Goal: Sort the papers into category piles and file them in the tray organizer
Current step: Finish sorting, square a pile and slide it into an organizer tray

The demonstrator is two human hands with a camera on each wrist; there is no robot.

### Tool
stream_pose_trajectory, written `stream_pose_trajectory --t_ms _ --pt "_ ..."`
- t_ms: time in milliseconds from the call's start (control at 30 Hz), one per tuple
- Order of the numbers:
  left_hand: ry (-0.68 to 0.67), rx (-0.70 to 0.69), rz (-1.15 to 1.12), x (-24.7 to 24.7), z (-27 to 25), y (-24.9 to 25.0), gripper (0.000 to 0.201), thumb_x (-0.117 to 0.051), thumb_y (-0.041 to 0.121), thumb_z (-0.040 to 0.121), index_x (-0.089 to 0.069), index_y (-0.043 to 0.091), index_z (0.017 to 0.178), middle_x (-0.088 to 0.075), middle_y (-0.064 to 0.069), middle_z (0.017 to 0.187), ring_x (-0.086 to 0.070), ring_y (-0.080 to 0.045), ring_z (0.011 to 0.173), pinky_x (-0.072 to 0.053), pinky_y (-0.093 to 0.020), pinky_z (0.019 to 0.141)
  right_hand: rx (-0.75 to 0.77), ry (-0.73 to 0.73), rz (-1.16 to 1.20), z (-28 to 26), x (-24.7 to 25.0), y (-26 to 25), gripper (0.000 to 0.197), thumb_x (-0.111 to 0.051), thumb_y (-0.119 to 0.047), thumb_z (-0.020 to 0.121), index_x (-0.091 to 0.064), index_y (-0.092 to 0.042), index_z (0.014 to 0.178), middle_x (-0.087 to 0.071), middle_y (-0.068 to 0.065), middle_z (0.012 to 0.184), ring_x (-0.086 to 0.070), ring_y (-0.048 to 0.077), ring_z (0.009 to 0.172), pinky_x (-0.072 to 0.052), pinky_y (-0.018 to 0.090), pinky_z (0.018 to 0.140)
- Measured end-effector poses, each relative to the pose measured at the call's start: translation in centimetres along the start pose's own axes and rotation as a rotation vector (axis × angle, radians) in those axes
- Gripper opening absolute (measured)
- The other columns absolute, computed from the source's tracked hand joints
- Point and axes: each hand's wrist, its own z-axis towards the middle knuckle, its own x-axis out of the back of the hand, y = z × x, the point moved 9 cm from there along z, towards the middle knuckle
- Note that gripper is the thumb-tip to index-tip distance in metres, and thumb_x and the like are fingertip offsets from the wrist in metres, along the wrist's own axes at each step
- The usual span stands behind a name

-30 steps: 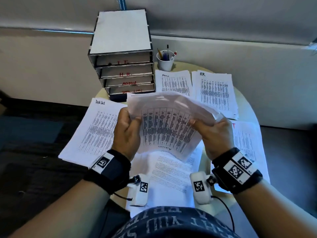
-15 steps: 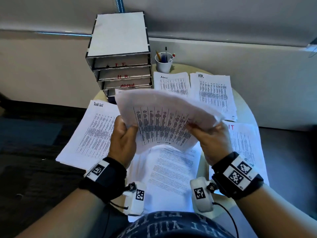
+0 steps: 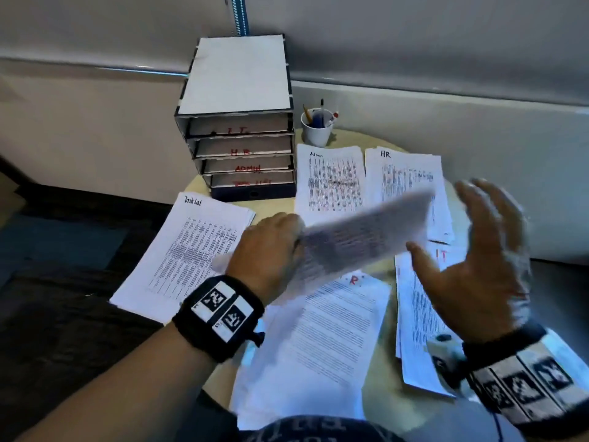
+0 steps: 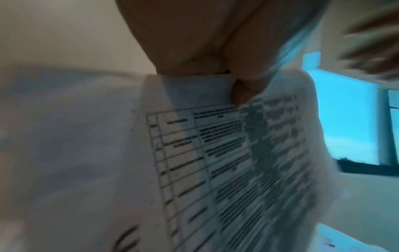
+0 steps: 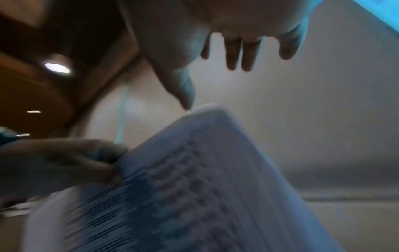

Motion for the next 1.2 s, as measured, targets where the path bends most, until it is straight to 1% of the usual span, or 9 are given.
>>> stream_pose_trajectory --t_ms 167,367,467,567,700,833,967,1067,1200 --pt "-0.090 -0.341 0.273 1.2 1.4 5.6 0.007 -0.044 0.018 0.079 -0.040 0.024 0.081 -0.051 0.000 0.073 -0.048 -0.025 0.063 -0.024 -0.033 0.058 0.217 -0.523 -0.225 -0.5 -6.3 -1.3 0.028 -0.052 -0.035 0.084 -0.064 -0.024 0.107 -0.066 0.000 0.092 -0.064 0.032 0.085 -0.050 0.044 0.077" --pt "-0.081 -0.323 0.296 -0.1 2.0 3.4 0.019 -0.069 0.014 0.076 -0.056 0.023 0.087 -0.056 0.003 0.078 -0.055 -0.024 0.074 -0.041 -0.037 0.066 0.127 -0.601 0.012 -2.3 -8.1 1.5 0.021 -0.048 -0.034 0.087 -0.067 -0.026 0.089 -0.064 -0.005 0.074 -0.063 0.022 0.065 -0.050 0.032 0.054" --pt "0.099 -0.207 0.169 1.1 1.3 1.3 0.028 -0.071 0.014 0.071 -0.064 0.019 0.097 -0.062 -0.001 0.097 -0.057 -0.028 0.099 -0.042 -0.042 0.083 -0.111 -0.638 0.180 -2.0 -10.6 5.3 0.007 -0.066 -0.022 0.088 -0.069 -0.025 0.083 -0.066 -0.007 0.068 -0.058 0.008 0.065 -0.042 0.012 0.060" --pt "0.322 -0.036 0.008 2.7 -0.6 -1.7 0.026 -0.065 0.011 0.074 -0.067 0.011 0.100 -0.061 -0.008 0.107 -0.055 -0.030 0.105 -0.043 -0.045 0.088 -0.547 -0.714 0.323 -2.7 -13.3 11.9 0.015 -0.071 -0.015 0.085 -0.070 -0.025 0.075 -0.065 -0.005 0.061 -0.055 0.010 0.054 -0.041 0.020 0.053" --pt "-0.124 0.066 -0.042 -7.3 -5.7 -6.3 0.033 -0.055 0.032 0.078 -0.057 0.026 0.110 -0.057 0.002 0.108 -0.058 -0.021 0.100 -0.052 -0.037 0.084 -0.878 -0.594 0.553 -3.2 -15.0 17.1 0.010 -0.063 -0.006 0.090 -0.071 -0.006 0.083 -0.066 0.003 0.057 -0.056 0.013 0.044 -0.040 0.016 0.044" --pt "-0.694 0.246 0.035 -18.2 -14.3 -11.6 0.075 -0.056 0.070 0.053 -0.051 0.035 0.119 -0.048 0.004 0.122 -0.067 -0.019 0.097 -0.057 -0.031 0.047 -1.066 -0.459 0.742 -4.2 -19.5 20.4 0.016 -0.060 -0.017 0.094 -0.070 -0.009 0.102 -0.074 0.019 0.097 -0.068 0.039 0.082 -0.055 0.056 0.077" --pt "-0.780 0.251 0.094 -20.6 -16.7 -12.4 0.100 -0.066 0.067 0.034 -0.052 0.033 0.126 -0.056 -0.004 0.129 -0.068 -0.025 0.103 -0.053 -0.025 0.043 -1.099 -0.396 0.665 -2.4 -23.5 20.5 0.018 -0.055 -0.021 0.096 -0.067 -0.007 0.100 -0.068 0.011 0.080 -0.056 0.023 0.058 -0.050 0.025 0.052" --pt "-0.824 0.233 0.104 -20.7 -16.7 -12.4 0.097 -0.065 0.061 0.031 -0.053 0.033 0.123 -0.056 -0.005 0.126 -0.068 -0.026 0.103 -0.055 -0.026 0.043 -1.067 -0.419 0.504 -0.7 -25.9 20.9 0.022 -0.058 -0.028 0.093 -0.069 -0.012 0.101 -0.069 0.005 0.079 -0.060 0.023 0.062 -0.054 0.033 0.061" --pt "-0.772 0.261 0.054 -20.2 -16.6 -12.4 0.098 -0.075 0.056 0.030 -0.052 0.036 0.124 -0.050 -0.003 0.130 -0.069 -0.024 0.103 -0.053 -0.026 0.043 -1.090 -0.401 0.402 -0.4 -25.5 22.8 0.019 -0.056 -0.024 0.092 -0.069 -0.010 0.095 -0.067 0.007 0.075 -0.058 0.023 0.056 -0.046 0.019 0.045"
